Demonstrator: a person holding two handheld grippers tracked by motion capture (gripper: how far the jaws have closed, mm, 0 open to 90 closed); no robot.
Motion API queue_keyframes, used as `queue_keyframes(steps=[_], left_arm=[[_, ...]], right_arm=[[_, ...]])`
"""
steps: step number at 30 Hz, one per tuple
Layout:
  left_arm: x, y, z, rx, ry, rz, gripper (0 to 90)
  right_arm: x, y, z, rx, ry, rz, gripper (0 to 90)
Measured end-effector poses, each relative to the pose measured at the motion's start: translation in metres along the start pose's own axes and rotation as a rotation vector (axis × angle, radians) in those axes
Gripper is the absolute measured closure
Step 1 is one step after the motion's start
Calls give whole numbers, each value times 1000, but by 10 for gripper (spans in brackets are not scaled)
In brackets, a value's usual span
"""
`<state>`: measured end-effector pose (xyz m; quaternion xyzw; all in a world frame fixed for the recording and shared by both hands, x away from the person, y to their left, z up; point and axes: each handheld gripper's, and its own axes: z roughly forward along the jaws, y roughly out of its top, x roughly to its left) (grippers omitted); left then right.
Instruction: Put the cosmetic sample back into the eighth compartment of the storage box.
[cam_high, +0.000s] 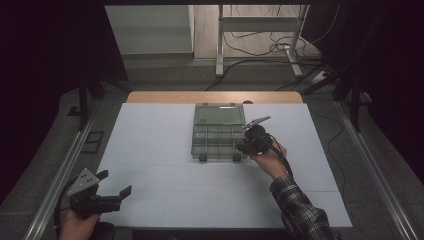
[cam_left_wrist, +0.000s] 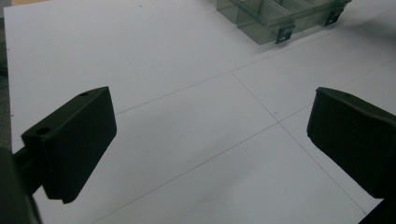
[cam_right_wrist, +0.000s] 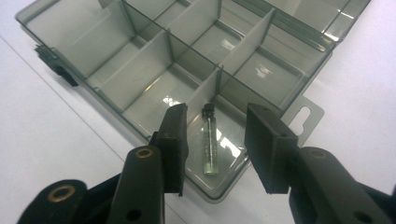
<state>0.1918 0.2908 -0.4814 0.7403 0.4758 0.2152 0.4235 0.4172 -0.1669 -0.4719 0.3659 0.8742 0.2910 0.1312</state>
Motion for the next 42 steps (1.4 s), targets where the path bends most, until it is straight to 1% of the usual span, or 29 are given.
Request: queue_keyframes(steps=[7, 12, 14, 19, 21, 24, 29, 32, 37, 38, 40, 42], left_arm=[[0, 0, 0, 0, 0, 0, 21], [0, 0, 0, 0, 0, 0, 21], [0, 0, 0, 0, 0, 0, 21], [0, 0, 0, -2, -1, 0, 21], [0, 0, 0, -2, -1, -1, 21], [0, 0, 0, -1, -1, 0, 21], [0, 0, 0, -1, -1, -1, 21], [0, 0, 0, -1, -1, -1, 21], [0, 0, 0, -1, -1, 0, 21], [0, 0, 0, -1, -1, 0, 21], [0, 0, 0, -1, -1, -1, 21], [0, 0, 0, -2, -1, -1, 21]], right_arm=[[2, -1, -7, -31, -6, 3, 546], [3, -3, -11, -43, 9, 9, 517], [4, -4, -13, -46, 15, 21, 493], [5, -5, -18, -60, 13, 18, 448], [5, -5, -19, -63, 21, 19, 433], [6, -5, -22, -66, 20, 25, 375], [9, -6, -27, -71, 35, 27, 325], [11, -6, -29, -68, 46, 27, 291], [14, -11, -31, -57, 60, 8, 262], [15, -12, -31, -58, 59, 10, 249], [16, -14, -30, -56, 48, -5, 201], [17, -15, -29, -38, 52, -9, 182]])
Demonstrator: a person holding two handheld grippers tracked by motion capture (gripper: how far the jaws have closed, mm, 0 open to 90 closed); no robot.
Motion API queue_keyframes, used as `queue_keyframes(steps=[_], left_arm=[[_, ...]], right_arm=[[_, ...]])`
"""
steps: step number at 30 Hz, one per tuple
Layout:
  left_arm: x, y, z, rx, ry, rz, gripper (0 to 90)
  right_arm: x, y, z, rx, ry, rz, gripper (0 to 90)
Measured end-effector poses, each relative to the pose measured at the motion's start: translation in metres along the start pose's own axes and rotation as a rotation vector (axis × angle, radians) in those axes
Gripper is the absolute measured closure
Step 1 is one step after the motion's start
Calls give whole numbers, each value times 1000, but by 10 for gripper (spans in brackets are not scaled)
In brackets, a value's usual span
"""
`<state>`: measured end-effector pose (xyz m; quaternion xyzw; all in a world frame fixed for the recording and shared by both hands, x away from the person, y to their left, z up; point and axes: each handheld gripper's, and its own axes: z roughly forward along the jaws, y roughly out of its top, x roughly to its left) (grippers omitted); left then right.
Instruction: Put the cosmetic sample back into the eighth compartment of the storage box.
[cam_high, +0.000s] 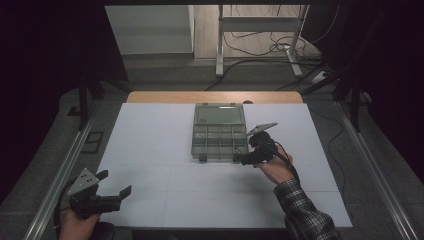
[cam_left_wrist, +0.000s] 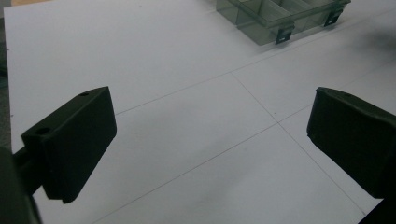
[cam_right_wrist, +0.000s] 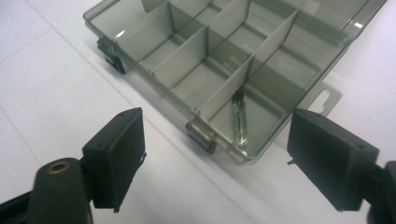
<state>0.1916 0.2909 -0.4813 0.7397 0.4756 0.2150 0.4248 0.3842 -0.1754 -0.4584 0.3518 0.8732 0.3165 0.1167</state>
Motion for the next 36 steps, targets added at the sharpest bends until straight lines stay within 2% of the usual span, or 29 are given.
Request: queue_keyframes(steps=[4, 14, 20, 24, 27, 36], left_arm=[[0, 0, 0, -1, -1, -1, 21], [0, 0, 0, -2, -1, -2, 21], [0, 0, 0, -2, 0, -2, 21], [0, 0, -1, -3, -1, -3, 21], [1, 0, 0, -4, -2, -7, 21], [1, 0, -1, -4, -2, -7, 21]], right_arm=[[2, -3, 2, 14, 15, -4, 128], [8, -10, -1, -1, 19, -13, 26], [8, -14, -7, -18, 25, -5, 19], [10, -16, -11, -34, 11, -19, 18], [12, -17, -14, -42, 17, -25, 17], [16, -20, -21, -24, 38, -26, 13]])
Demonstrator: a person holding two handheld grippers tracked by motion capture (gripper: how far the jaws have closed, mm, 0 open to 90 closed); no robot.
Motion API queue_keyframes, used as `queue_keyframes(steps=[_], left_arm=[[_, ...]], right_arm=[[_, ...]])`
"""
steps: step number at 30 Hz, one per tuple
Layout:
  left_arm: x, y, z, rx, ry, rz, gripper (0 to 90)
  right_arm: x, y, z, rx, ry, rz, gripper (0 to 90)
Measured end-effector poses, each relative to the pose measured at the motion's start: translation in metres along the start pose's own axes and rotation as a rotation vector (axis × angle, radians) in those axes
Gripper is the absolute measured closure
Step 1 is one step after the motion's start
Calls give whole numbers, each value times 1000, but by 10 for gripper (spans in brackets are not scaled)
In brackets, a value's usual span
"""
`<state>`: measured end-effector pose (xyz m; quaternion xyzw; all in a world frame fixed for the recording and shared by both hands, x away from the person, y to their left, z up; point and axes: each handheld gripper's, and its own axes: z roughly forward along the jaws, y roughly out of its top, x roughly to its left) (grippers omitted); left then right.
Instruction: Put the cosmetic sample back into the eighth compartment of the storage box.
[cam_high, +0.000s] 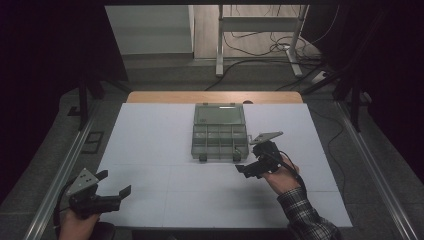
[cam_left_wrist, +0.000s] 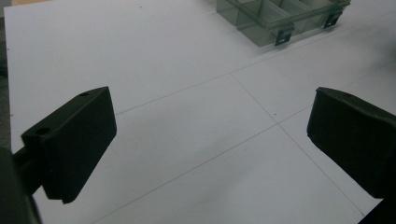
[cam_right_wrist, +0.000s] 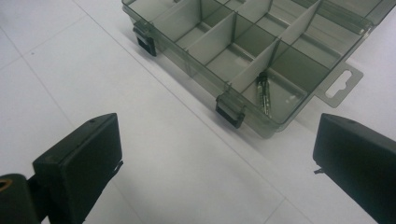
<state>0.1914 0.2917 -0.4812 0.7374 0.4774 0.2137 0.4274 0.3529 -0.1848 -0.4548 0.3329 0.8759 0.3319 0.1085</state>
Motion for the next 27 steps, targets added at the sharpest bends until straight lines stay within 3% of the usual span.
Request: queue_keyframes(steps=[7, 27], left_arm=[[0, 0, 0, 0, 0, 1, 21], [0, 0, 0, 0, 0, -2, 21]], right_arm=[[3, -4, -7, -16, 15, 1, 8], [9, -22, -19, -25, -12, -43, 15]])
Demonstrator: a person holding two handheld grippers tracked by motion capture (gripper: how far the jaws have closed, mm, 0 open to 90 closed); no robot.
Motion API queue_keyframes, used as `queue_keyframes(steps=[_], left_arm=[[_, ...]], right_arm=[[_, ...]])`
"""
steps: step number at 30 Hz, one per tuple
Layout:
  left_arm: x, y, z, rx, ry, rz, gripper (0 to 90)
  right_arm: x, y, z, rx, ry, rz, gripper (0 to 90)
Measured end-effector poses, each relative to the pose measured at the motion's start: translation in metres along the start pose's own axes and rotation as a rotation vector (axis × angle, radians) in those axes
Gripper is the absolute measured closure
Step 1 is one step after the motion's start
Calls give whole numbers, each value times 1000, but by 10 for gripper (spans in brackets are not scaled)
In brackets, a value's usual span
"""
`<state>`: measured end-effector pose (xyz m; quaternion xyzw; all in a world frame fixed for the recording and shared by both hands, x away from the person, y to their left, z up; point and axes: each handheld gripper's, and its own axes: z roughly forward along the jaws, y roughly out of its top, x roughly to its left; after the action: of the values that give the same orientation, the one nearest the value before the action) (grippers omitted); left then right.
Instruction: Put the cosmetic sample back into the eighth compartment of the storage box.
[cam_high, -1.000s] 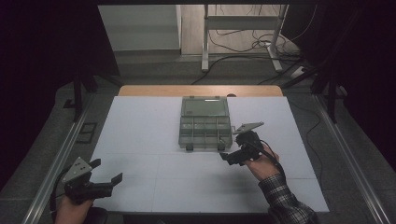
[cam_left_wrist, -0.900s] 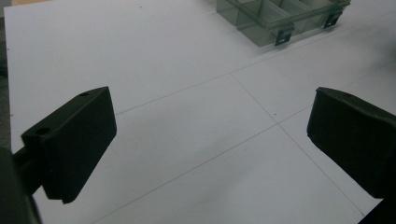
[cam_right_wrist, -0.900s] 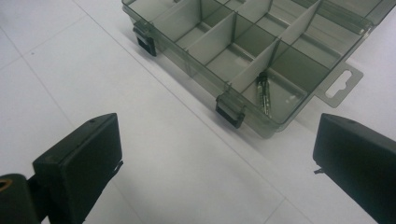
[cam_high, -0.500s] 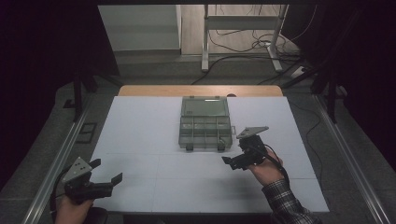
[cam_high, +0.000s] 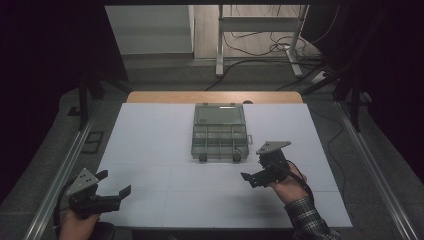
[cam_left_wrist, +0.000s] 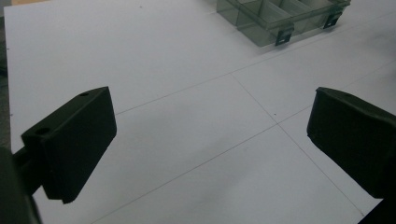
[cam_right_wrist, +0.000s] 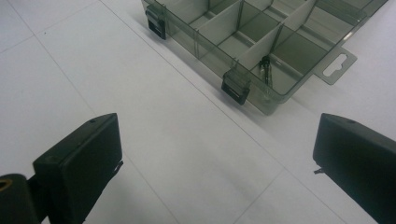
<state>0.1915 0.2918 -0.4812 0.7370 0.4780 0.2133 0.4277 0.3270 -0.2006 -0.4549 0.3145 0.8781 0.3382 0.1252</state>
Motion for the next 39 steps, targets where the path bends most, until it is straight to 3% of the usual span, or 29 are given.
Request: queue_keyframes(steps=[14, 39], left_arm=[[0, 0, 0, 0, 0, -1, 21], [1, 0, 0, -1, -1, -8, 21]], right_arm=[[1, -13, -13, -13, -9, 11, 13], [-3, -42, -43, -53, -70, 44, 7]])
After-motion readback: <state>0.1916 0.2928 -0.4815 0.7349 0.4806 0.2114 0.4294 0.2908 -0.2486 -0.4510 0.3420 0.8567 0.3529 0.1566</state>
